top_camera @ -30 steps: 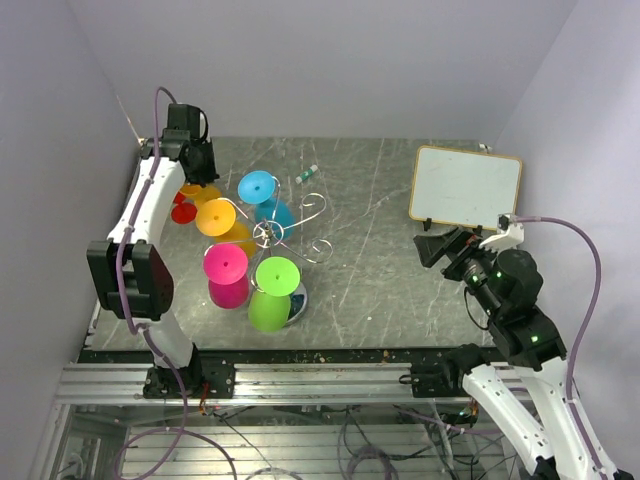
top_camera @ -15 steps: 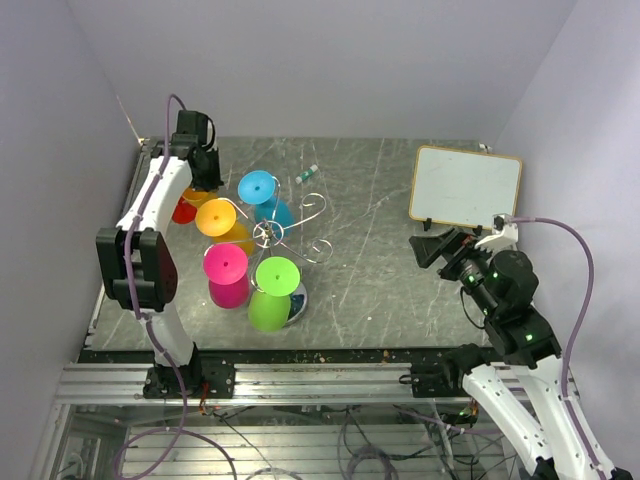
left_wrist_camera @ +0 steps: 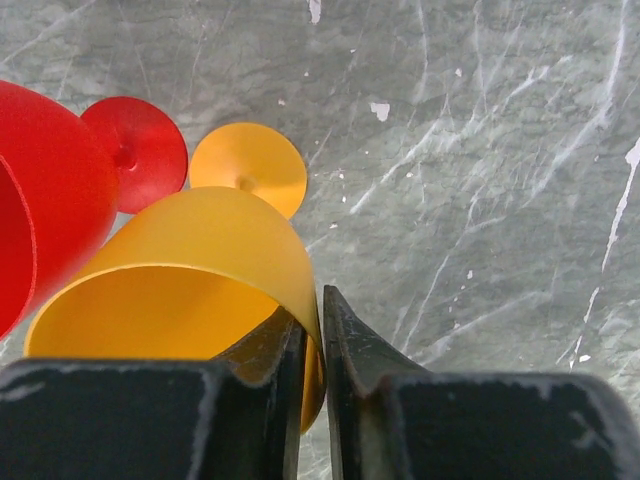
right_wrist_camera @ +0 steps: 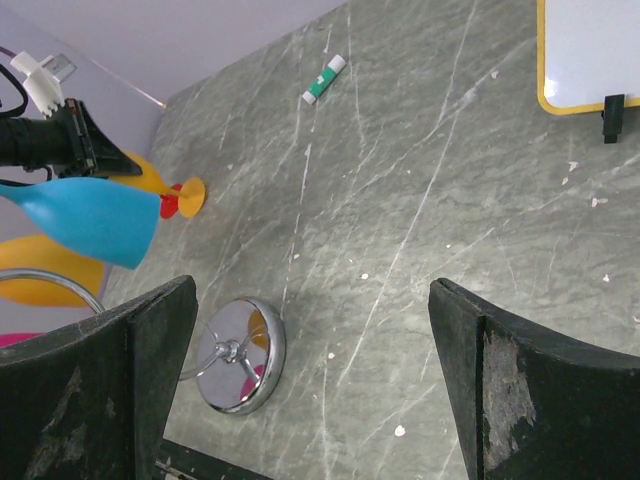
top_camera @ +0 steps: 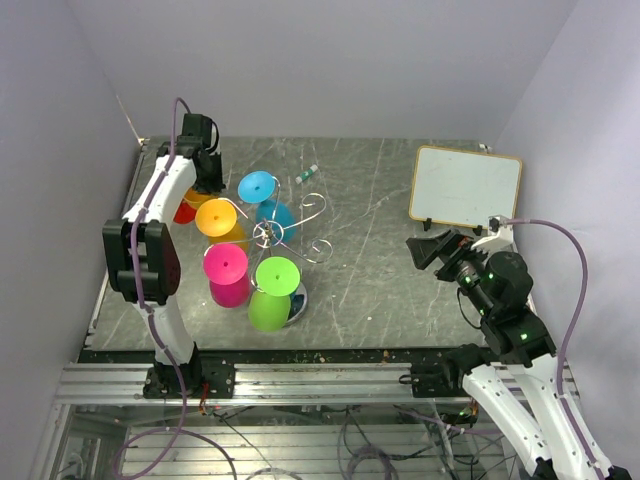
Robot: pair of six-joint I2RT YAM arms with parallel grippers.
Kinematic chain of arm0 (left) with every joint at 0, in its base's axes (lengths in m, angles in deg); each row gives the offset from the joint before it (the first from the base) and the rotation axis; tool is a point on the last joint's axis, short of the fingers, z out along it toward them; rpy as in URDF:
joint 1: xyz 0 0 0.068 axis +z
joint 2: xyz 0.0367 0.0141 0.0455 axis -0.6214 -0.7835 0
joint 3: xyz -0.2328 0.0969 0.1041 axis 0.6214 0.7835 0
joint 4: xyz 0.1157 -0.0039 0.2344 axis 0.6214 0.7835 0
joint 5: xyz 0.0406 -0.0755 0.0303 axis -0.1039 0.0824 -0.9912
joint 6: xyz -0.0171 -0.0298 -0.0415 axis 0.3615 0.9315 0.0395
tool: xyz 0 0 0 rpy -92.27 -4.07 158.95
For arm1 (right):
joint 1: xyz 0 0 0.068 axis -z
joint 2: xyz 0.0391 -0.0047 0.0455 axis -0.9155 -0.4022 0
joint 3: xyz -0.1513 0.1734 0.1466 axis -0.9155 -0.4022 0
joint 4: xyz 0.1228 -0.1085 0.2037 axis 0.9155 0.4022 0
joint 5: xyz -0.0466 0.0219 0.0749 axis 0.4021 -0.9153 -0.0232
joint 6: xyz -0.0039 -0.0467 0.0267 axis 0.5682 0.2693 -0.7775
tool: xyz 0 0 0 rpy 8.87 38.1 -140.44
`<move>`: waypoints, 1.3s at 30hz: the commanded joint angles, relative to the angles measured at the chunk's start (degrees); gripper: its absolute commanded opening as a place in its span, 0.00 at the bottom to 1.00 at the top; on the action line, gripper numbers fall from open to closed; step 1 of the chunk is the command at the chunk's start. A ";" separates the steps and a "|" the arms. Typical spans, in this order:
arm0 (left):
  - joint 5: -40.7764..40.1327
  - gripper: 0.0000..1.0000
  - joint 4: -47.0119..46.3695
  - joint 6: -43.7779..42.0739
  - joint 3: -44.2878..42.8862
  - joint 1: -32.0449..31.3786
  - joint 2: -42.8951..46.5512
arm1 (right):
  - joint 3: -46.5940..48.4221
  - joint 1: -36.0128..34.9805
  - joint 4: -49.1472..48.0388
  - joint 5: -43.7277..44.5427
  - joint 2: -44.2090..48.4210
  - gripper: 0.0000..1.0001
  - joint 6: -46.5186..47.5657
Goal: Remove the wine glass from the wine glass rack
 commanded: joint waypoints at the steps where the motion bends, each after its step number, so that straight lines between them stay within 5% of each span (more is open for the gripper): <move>1: -0.53 0.24 0.17 -0.77 -1.70 -0.06 -0.63 | 0.08 0.24 -0.03 0.72 0.70 0.99 1.14; 8: -0.93 0.45 -0.73 -0.94 -1.43 -0.06 0.96 | -0.89 0.18 -0.40 0.48 1.25 0.99 0.45; 20: -2.90 0.58 -1.91 -0.68 0.05 0.11 6.21 | 0.06 0.22 -0.41 -0.87 -1.12 0.99 0.88; 39: -7.86 0.74 -25.22 0.34 19.83 0.64 39.40 | 4.47 0.18 -3.08 0.37 -2.59 0.99 13.90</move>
